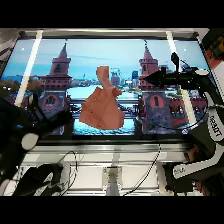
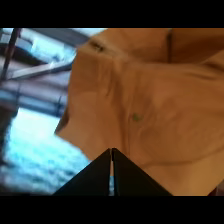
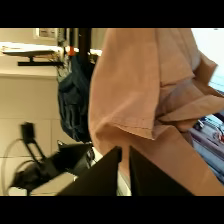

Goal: Fold the clothes and pants, and hang the long-sleeved shirts on hangers.

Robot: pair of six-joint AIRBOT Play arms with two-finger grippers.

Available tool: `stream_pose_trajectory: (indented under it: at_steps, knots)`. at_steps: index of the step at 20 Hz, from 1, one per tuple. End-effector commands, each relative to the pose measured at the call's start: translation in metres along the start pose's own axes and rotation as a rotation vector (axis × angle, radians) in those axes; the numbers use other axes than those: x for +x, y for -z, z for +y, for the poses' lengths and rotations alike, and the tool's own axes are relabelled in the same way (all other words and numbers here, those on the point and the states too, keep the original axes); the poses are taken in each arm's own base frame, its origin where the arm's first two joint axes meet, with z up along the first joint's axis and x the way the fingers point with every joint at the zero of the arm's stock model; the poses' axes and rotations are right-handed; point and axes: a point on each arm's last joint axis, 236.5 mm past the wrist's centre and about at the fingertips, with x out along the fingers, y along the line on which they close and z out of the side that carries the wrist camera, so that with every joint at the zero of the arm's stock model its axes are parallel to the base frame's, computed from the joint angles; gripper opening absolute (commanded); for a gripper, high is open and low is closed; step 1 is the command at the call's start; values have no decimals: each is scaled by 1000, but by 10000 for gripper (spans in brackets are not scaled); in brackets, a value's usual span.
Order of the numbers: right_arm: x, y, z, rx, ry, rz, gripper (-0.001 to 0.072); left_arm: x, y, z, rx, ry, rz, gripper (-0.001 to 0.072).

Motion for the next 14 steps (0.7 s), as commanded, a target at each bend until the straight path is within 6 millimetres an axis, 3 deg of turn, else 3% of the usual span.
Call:
stream_pose_trajectory:
  at_steps: [1,2,4,7,8,9,10,14]
  knots:
    - [1,-3,7,6,-37,-22,186,0,52,40,-292,-62,79,328]
    - [1,-4,6,6,-37,-22,208,2,61,45,-339,-71,97,383]
    - [1,-3,7,6,-37,-21,208,8,64,45,-405,-44,92,382]
    - [1,-3,7,6,-38,-22,208,24,40,38,-494,44,-16,382]
    - [1,-4,7,6,-39,-22,249,29,31,37,-530,64,-50,382]
    - [1,-4,7,6,-40,-23,353,35,26,37,-556,70,-68,382]
    - [1,-4,8,7,-42,-24,398,41,27,39,-576,60,-63,382]
    - [0,-4,8,7,-45,-23,399,66,49,45,-541,7,-11,382]
